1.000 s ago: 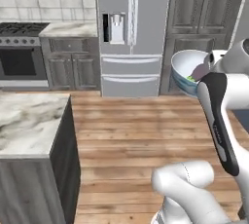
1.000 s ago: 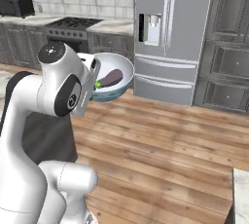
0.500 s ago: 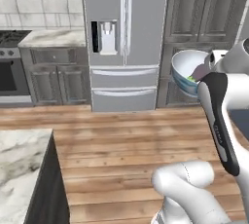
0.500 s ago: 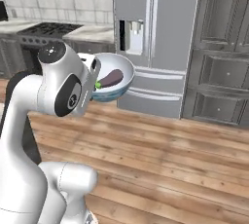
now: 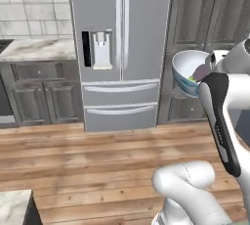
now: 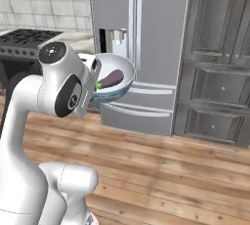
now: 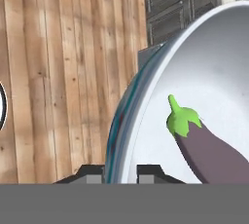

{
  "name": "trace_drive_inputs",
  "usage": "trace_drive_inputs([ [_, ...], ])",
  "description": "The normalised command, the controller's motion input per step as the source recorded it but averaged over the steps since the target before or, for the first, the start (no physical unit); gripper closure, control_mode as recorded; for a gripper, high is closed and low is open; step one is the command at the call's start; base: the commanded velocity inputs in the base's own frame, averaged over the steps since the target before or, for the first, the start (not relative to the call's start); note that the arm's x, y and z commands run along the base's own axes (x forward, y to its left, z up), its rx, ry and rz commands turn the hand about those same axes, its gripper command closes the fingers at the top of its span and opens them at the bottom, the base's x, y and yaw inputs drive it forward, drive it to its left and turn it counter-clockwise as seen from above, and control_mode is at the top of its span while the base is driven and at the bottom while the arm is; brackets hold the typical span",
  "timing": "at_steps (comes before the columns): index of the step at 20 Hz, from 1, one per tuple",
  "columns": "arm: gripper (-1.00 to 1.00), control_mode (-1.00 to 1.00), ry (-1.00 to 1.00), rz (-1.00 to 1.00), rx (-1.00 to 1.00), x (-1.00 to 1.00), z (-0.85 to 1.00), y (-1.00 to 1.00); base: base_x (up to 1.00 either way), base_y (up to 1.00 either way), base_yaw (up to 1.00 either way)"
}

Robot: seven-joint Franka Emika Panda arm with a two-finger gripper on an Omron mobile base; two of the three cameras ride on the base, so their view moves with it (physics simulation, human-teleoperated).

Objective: Pick the eggplant from the sink and place it in the bowl. Then pick the bowl and place it in the microwave. Then close the microwave door and press the start button.

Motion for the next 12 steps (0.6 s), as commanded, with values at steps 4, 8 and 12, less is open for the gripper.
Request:
trace_drive_inputs([
  [4, 1.00, 1.00, 0.00, 0.00, 0.00, 0.00, 0.00, 0.00, 1.00, 0.00, -0.13],
  [8, 1.00, 1.00, 0.00, 0.00, 0.00, 0.00, 0.00, 0.00, 1.00, 0.03, -0.14],
  [12, 1.00, 1.00, 0.00, 0.00, 0.00, 0.00, 0.00, 0.00, 1.00, 0.23, -0.16],
])
